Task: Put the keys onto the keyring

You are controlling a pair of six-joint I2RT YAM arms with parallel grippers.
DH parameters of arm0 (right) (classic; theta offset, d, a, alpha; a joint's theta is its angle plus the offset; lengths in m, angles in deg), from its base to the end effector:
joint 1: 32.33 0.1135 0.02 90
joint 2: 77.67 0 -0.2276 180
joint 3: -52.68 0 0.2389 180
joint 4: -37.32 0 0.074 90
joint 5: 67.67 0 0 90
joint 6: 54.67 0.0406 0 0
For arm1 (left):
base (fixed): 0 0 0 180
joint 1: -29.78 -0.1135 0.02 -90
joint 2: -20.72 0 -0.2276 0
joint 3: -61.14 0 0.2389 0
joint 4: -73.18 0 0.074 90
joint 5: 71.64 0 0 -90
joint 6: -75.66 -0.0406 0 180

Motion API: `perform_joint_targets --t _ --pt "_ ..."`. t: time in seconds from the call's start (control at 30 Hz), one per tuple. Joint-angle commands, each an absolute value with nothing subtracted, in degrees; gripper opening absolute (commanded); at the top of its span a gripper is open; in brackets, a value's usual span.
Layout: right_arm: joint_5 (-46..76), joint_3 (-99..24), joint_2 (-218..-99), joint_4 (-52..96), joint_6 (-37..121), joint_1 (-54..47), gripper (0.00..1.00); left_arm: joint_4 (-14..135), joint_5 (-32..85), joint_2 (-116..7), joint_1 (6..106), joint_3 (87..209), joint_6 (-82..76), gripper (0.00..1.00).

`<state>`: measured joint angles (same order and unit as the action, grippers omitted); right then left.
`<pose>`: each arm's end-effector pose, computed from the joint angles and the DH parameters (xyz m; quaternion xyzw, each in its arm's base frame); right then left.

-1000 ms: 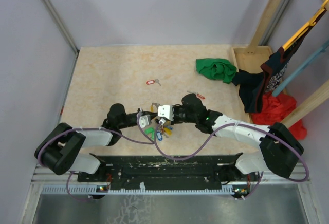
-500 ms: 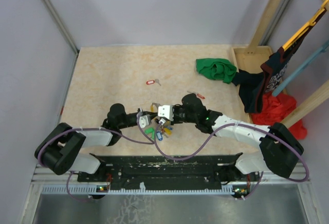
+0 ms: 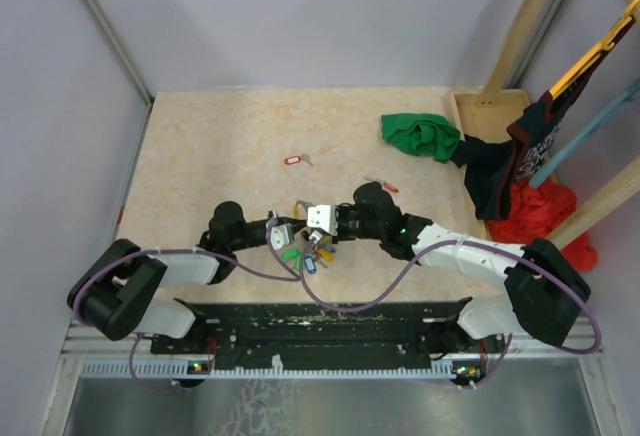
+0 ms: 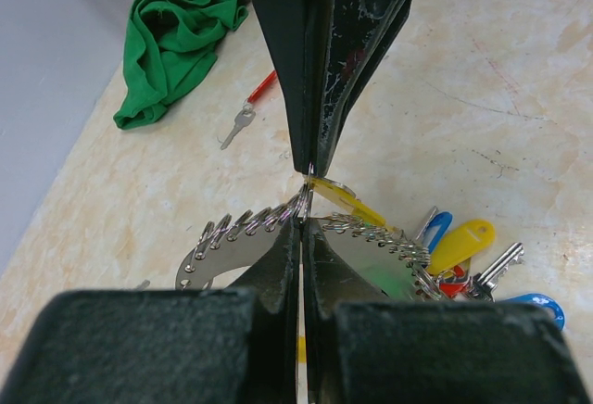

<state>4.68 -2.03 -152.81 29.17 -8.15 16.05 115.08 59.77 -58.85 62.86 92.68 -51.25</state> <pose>0.1797 0.2208 0.1962 -0.6649 0.5346 0.1534 0.4985 0.1885 -0.1548 0.1486 0.5926 0.4345 -0.2420 0.6336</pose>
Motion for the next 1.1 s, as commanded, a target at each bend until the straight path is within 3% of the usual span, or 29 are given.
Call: perform_joint_targets --t 0.0,1.07 --pt "3.72 -3.88 -153.18 31.94 -8.17 17.2 0.0 115.47 61.54 -58.3 63.26 94.05 -50.92 0.0" --pt "0.65 -6.35 -154.9 30.21 -7.46 17.66 0.0 115.89 61.11 -57.68 64.1 93.88 -50.69 0.0"
